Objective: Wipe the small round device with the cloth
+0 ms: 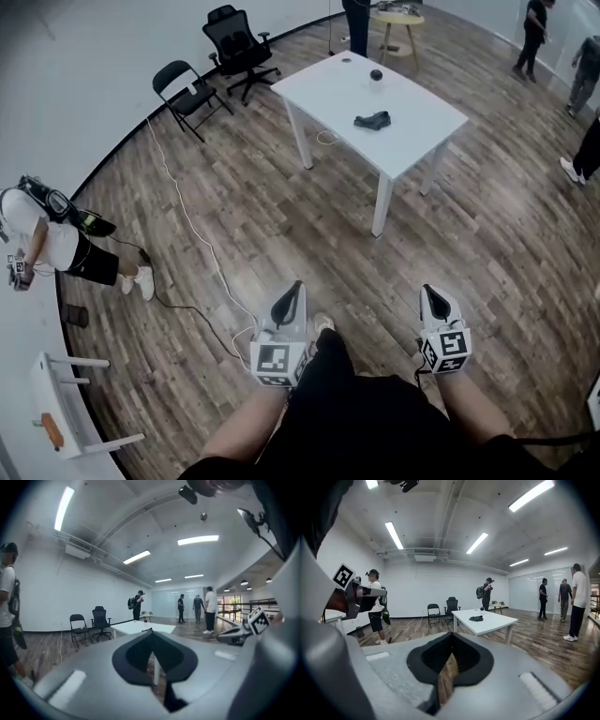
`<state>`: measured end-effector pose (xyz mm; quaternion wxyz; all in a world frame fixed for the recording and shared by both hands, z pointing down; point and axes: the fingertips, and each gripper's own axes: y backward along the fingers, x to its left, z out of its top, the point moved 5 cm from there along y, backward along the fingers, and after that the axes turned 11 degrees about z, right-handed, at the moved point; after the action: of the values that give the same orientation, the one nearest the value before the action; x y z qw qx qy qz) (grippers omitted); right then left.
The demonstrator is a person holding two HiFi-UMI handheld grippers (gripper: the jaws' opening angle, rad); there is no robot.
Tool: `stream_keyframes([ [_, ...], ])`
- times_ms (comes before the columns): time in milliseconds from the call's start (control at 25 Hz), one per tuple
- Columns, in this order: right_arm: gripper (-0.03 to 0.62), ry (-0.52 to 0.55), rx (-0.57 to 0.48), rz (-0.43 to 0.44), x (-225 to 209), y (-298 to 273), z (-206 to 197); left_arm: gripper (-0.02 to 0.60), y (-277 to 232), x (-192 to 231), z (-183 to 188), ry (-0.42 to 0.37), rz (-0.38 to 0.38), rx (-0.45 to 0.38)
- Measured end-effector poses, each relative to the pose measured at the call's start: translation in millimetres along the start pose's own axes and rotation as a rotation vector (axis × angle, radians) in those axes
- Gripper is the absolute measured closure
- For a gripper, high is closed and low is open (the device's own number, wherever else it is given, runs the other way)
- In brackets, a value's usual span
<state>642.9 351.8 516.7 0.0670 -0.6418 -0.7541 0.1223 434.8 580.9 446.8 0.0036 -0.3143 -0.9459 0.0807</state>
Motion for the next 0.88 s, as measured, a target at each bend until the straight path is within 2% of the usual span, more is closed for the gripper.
stream_keyframes([
  [240,0.592,0.006,0.006,0.015,1,-67,23,0.577,-54,43,10,-0.004,-0.017,0.005],
  [400,0.592,0.021,0.019,0.029,3,-108,39,0.577,-85,70,13,0.02,-0.014,0.013],
  [600,0.592,0.087,0.041,0.044,7,-152,68,0.577,-113,105,6,0.044,-0.018,0.014],
  [720,0.592,0.13,0.03,0.04,1,-173,91,0.577,-132,120,10,0.061,-0.021,-0.008],
  [880,0.592,0.123,0.007,0.015,-4,-198,99,0.577,-155,138,12,0.078,-0.025,-0.036],
])
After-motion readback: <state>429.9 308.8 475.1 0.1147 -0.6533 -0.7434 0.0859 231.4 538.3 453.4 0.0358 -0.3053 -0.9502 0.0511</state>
